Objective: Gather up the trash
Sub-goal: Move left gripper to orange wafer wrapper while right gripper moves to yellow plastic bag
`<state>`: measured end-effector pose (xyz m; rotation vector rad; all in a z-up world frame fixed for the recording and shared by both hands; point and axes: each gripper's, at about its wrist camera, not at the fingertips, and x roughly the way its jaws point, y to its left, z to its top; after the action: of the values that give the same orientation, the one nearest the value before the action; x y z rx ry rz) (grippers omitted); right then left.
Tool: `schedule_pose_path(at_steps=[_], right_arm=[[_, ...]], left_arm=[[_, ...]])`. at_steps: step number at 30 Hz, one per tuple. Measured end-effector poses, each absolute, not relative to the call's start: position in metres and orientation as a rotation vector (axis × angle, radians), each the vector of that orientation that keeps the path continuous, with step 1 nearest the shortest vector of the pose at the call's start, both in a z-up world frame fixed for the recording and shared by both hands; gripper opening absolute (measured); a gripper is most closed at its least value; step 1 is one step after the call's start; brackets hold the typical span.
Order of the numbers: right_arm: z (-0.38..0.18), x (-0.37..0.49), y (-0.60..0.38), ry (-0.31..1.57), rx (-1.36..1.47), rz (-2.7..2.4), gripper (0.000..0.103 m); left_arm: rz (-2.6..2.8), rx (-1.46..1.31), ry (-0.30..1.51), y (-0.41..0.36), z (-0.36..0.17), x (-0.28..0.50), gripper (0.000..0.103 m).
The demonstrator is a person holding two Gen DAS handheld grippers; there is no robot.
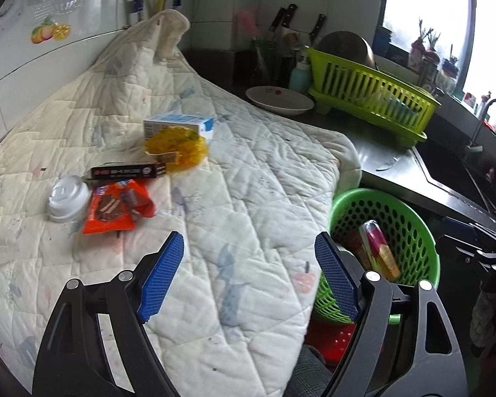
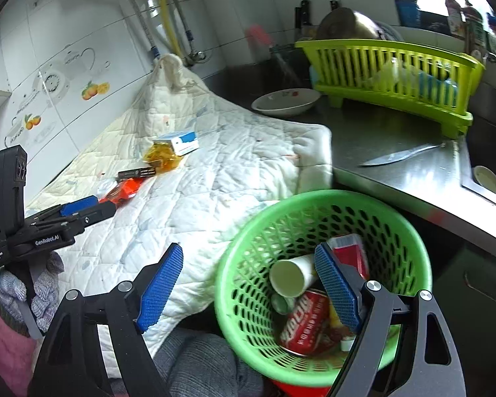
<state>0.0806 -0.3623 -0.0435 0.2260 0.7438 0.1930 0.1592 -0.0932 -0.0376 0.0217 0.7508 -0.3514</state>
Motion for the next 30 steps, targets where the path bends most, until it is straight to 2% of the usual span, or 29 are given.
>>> schedule_pose_path(at_steps=[10, 21, 30], right_arm=[[-0.043, 0.126, -0.296, 0.771, 0.172, 0.313, 0.079], [-0.043, 0.211, -0.231, 0.789, 0.126, 0.417, 0.075], [-0.058, 0.296, -0.194, 0.826, 0.114, 0.445, 0.068]], left_arm=[[-0.196, -0.063, 0.741, -0.006, -0.033, 0.173, 0.08], [-0.134, -0.118, 0.769, 0.037, -0.048, 0.181, 0.079], [-0.132, -0.152, 0.806, 0.054, -0.061, 0.202, 0.066]])
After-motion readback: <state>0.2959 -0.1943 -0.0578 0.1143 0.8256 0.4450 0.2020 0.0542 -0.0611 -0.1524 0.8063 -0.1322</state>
